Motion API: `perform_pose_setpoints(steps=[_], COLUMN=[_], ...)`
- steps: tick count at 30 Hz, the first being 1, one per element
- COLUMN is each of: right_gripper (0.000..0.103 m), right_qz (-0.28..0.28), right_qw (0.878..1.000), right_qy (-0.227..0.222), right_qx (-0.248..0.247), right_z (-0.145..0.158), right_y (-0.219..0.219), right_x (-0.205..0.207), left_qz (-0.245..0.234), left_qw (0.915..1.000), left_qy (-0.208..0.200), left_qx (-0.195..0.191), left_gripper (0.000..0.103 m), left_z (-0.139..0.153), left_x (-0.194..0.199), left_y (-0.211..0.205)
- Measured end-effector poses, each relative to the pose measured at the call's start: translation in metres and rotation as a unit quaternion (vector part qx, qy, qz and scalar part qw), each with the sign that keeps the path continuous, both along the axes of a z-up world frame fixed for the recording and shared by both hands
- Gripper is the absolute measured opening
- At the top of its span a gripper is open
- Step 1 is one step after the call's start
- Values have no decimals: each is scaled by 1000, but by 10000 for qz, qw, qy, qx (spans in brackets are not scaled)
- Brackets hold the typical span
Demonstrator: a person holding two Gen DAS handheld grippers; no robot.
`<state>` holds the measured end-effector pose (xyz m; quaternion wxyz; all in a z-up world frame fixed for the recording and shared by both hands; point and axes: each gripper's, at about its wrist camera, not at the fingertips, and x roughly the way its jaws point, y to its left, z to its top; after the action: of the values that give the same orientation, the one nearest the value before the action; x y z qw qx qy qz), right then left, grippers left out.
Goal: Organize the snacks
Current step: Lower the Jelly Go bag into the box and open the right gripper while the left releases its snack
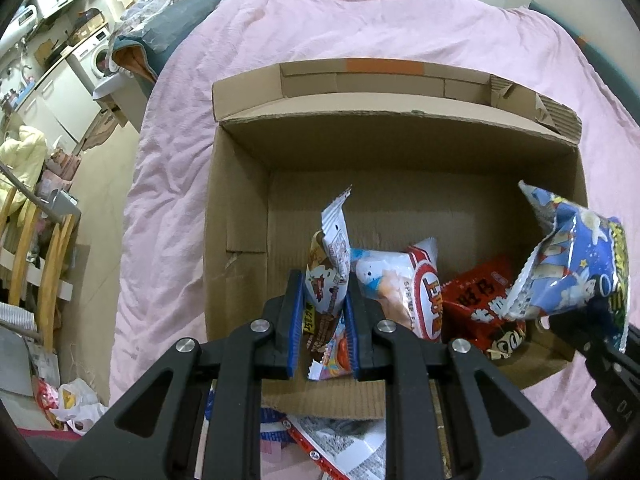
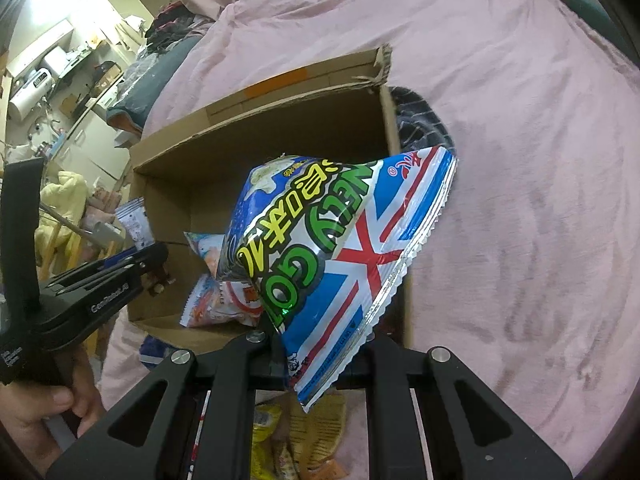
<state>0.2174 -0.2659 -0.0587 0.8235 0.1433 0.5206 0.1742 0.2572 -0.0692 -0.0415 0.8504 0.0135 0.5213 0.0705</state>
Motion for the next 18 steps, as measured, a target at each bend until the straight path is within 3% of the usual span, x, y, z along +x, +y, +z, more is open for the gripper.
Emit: perform_pose_setpoints(steps=[12,18], right_gripper=[13,13], right_qz=[9,67], right_qw=[9996,9997], right_qy=[271,235], right_qx=[-33,-52], right_z=[-16,-12], right_y=[8,13], right_x=[6,7], left_qz=[-33,-302], left_qw=[10000,9995], left_qy=[-3,-33], left_qx=[-81,-121], left_gripper=[17,17], left_z=[-7,-5], left_x=[7,5], left_y=[6,3])
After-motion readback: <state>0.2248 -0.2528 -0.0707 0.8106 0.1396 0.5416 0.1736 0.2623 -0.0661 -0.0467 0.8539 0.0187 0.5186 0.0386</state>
